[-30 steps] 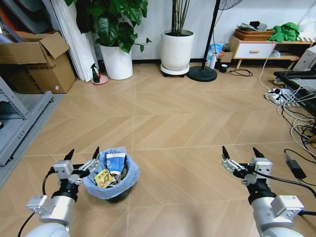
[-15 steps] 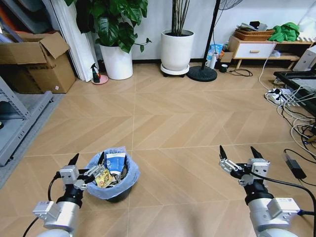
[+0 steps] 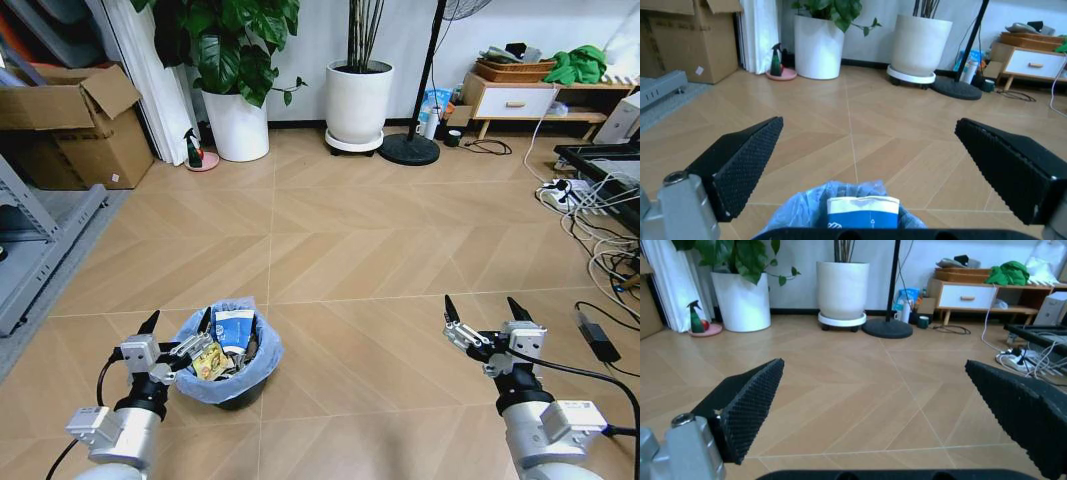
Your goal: Pick up the trash bin and place the garbage on the floor into it.
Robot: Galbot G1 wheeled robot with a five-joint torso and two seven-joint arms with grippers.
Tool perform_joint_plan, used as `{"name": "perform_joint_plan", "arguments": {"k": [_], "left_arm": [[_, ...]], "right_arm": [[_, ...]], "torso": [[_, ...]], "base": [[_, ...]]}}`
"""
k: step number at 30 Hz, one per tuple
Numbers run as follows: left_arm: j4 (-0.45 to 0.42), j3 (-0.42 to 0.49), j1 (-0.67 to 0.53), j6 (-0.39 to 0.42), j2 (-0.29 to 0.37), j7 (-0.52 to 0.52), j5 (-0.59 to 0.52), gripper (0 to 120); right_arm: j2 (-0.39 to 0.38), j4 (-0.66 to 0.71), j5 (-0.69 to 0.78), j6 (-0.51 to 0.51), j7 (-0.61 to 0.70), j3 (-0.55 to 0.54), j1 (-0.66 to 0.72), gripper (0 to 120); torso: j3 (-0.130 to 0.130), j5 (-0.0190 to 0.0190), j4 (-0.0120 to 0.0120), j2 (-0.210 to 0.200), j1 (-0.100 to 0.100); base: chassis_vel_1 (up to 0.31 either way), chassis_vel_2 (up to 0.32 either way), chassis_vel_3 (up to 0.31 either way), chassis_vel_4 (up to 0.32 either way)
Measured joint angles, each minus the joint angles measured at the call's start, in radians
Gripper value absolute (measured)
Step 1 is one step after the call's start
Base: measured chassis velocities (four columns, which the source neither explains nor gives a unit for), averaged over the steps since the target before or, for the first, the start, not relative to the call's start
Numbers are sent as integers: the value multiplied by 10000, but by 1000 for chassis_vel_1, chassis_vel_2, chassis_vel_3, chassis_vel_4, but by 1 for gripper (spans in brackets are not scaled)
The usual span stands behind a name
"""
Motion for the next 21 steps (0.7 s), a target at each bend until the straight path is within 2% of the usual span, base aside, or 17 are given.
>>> {"name": "perform_joint_plan", "arguments": {"k": [21], "left_arm": [[4, -5, -5, 15, 0, -1, -6, 100]], "right_arm": [[-4, -9, 12, -12, 4, 5, 2, 100]], "torso": [[0, 0, 0, 0, 0]], "base": [[0, 0, 0, 0]]}}
